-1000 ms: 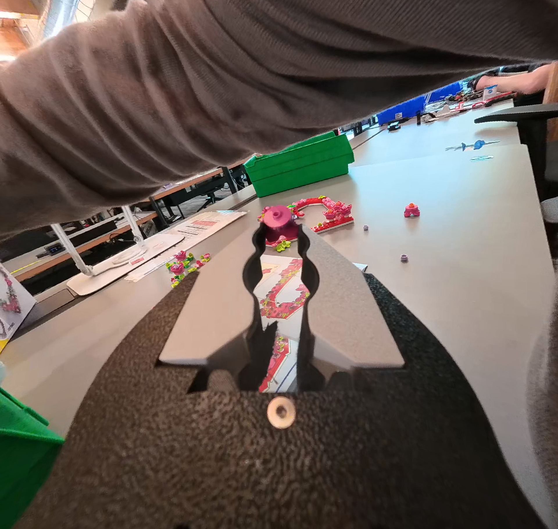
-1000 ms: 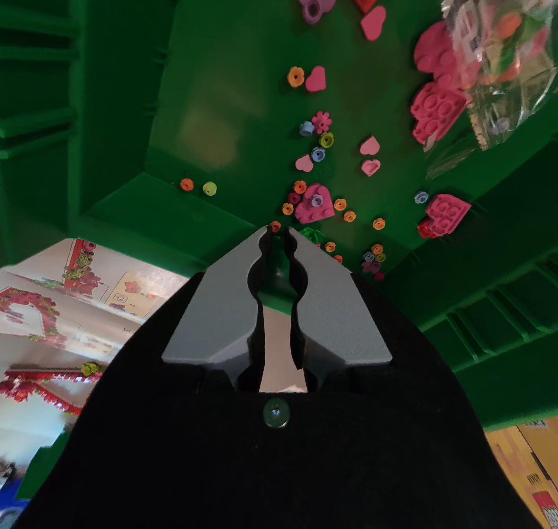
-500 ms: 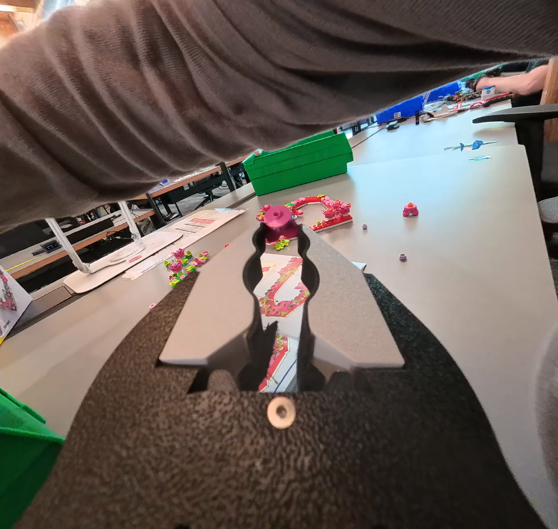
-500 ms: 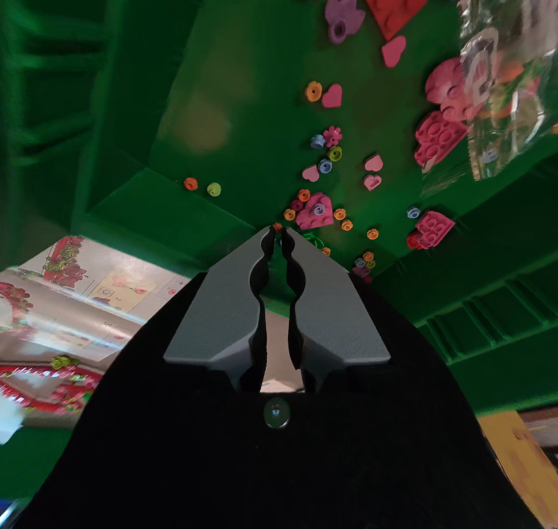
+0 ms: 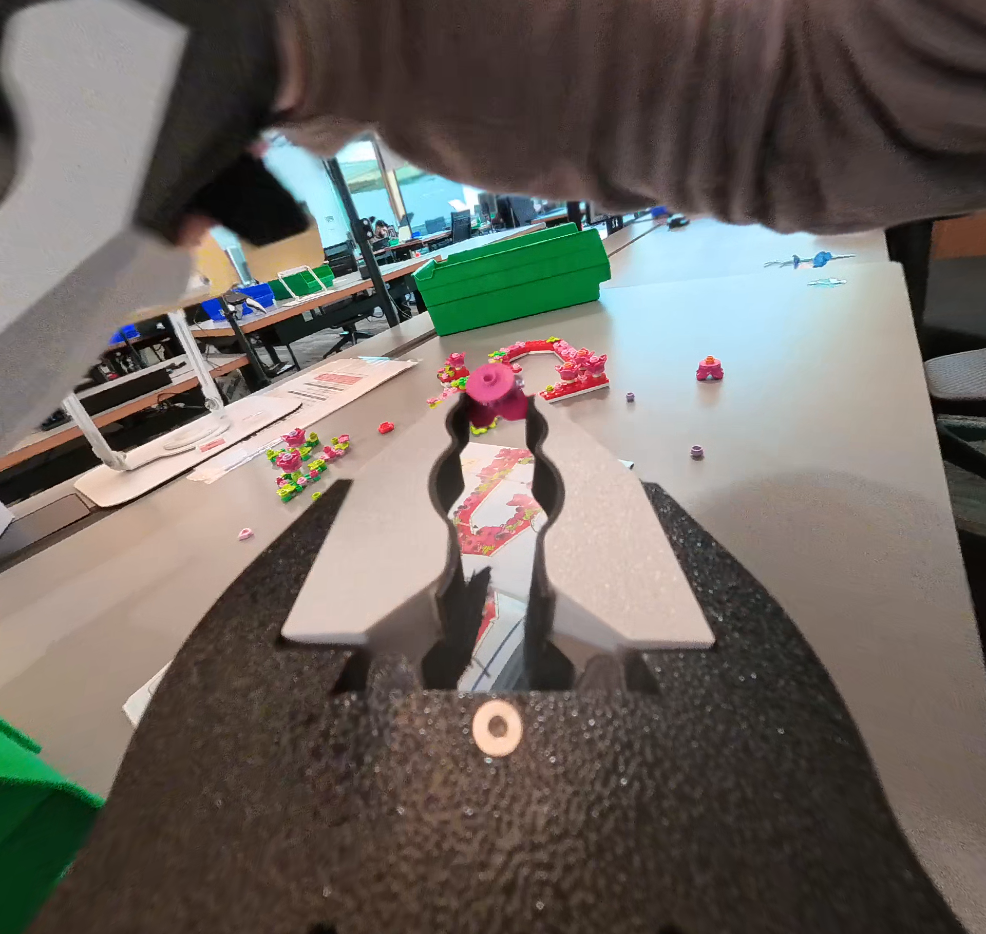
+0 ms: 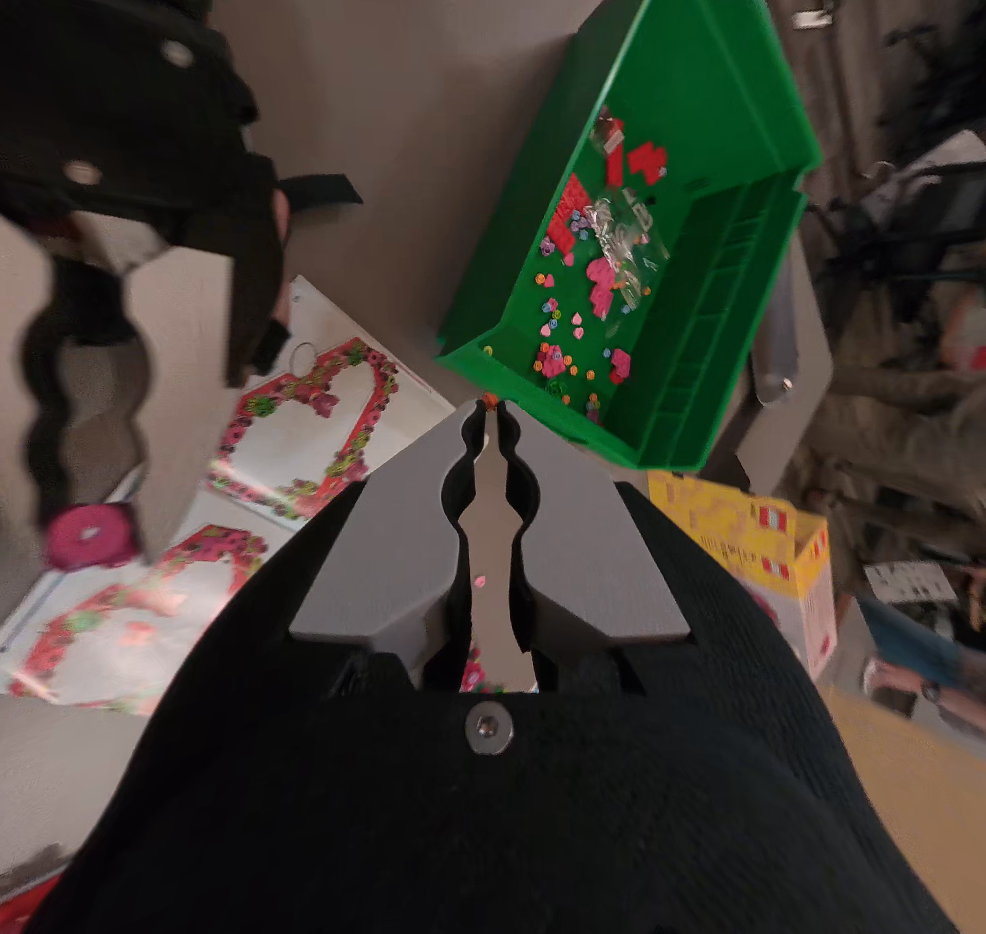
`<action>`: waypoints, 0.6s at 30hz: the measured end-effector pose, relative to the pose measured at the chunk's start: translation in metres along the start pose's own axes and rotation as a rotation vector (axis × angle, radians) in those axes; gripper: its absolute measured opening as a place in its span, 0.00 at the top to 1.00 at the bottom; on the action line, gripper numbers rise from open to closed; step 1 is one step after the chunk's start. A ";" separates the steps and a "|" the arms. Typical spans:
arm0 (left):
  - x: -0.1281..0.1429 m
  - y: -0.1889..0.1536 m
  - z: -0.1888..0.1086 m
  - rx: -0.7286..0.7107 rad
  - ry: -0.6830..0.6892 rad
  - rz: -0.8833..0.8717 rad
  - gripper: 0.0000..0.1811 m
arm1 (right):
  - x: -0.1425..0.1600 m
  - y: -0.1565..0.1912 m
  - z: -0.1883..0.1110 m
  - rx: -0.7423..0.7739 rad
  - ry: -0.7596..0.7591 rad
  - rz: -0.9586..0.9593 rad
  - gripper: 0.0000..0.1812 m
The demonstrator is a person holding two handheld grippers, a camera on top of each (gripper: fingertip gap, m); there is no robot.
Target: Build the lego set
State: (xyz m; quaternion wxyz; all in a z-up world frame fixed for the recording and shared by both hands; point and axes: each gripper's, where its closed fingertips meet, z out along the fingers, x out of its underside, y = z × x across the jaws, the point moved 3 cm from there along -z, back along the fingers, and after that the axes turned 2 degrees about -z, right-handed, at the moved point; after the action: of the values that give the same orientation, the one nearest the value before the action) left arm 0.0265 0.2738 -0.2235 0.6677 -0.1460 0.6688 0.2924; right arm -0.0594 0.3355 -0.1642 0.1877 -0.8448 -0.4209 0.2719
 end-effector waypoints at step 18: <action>0.008 -0.016 0.003 0.052 0.064 0.076 0.90 | 0.027 0.225 -0.054 0.438 0.078 0.606 0.98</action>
State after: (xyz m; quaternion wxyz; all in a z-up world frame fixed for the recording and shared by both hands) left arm 0.0377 0.2645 -0.2342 0.6378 -0.1124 0.7023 0.2955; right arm 0.1239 0.2233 -0.2527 0.2908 -0.8806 -0.0763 0.3662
